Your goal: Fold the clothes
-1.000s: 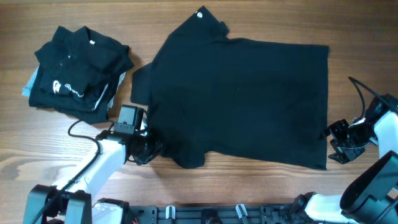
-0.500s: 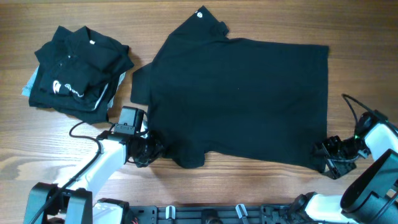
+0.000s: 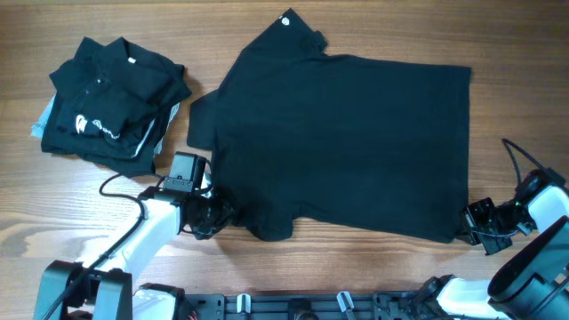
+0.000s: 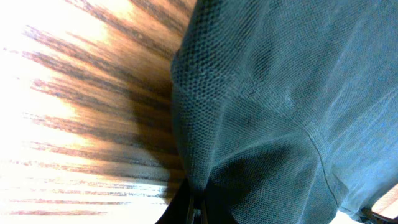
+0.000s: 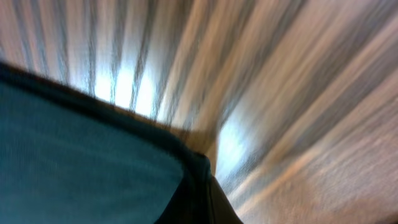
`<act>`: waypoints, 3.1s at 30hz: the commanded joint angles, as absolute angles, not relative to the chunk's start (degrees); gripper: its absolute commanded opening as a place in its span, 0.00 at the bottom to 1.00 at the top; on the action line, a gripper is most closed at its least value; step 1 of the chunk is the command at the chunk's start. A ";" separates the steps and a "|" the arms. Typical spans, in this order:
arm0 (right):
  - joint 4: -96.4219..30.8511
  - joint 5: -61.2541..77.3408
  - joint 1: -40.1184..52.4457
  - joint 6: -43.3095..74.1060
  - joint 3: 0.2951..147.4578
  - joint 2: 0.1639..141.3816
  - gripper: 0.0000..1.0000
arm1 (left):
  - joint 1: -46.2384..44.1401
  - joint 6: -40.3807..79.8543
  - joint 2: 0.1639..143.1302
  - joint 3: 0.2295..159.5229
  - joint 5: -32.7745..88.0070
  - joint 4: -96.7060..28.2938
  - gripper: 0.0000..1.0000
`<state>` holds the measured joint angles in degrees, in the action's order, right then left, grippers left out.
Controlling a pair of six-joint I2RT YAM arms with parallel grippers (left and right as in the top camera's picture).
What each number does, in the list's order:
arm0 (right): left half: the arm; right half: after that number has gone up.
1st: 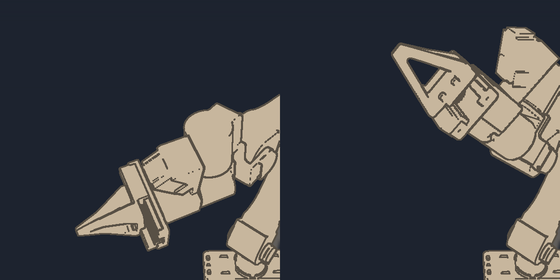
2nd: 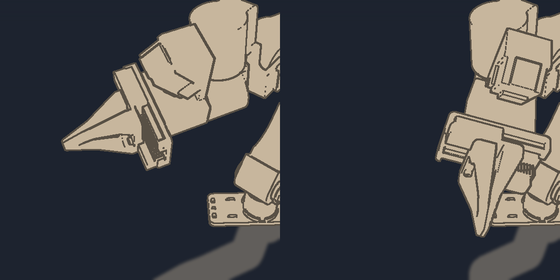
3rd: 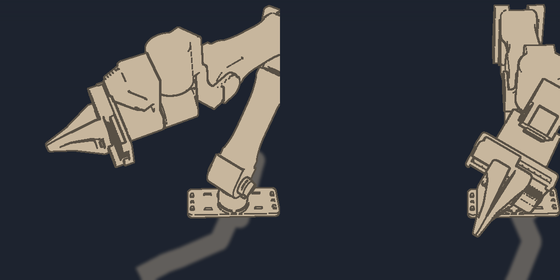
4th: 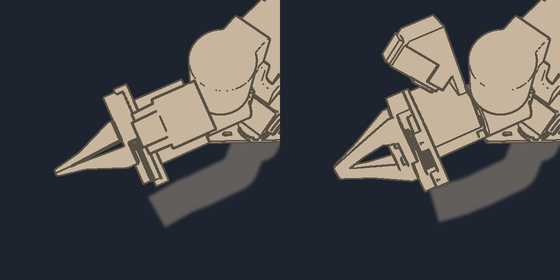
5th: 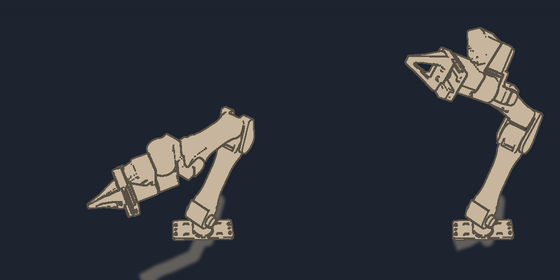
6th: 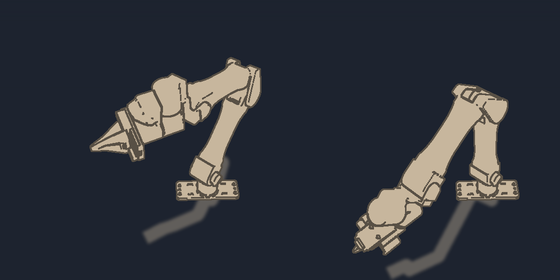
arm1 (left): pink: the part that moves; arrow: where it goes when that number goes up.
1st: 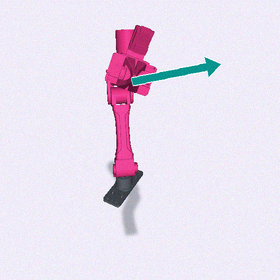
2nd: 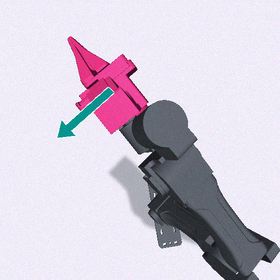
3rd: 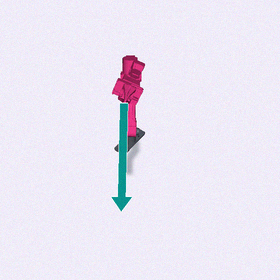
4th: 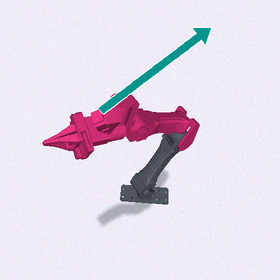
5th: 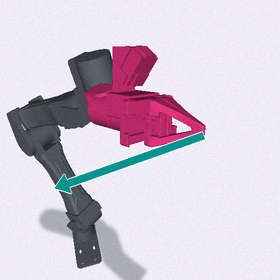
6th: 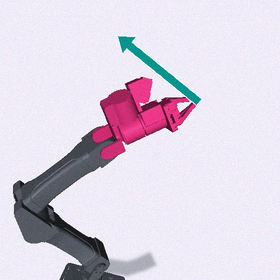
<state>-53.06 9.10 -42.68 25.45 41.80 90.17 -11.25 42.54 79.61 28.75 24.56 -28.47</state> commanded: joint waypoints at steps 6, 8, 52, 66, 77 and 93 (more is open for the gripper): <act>-62.13 17.72 -42.94 19.46 50.85 82.98 0.04 | -11.35 40.27 75.02 34.20 24.49 -35.70 0.04; -62.92 19.97 -42.94 18.85 53.04 81.84 0.04 | -11.33 40.03 73.69 36.34 21.91 -37.47 0.04; -37.82 16.27 -32.95 36.99 54.74 89.06 0.04 | -11.35 37.74 80.36 39.03 7.60 -2.66 0.04; -36.64 16.32 -32.95 30.83 54.74 89.06 0.49 | -11.35 34.50 83.24 39.03 12.38 -0.36 0.48; -43.07 21.87 -32.23 25.52 54.74 89.06 0.49 | -15.44 26.94 84.29 39.00 10.66 -11.94 0.49; -41.98 20.71 -29.43 25.67 54.74 89.06 0.49 | -15.64 25.69 90.30 48.05 14.74 -10.11 0.04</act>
<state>-42.30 20.97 -29.65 26.68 53.74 88.20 -15.38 26.17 91.31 42.83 12.71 -9.15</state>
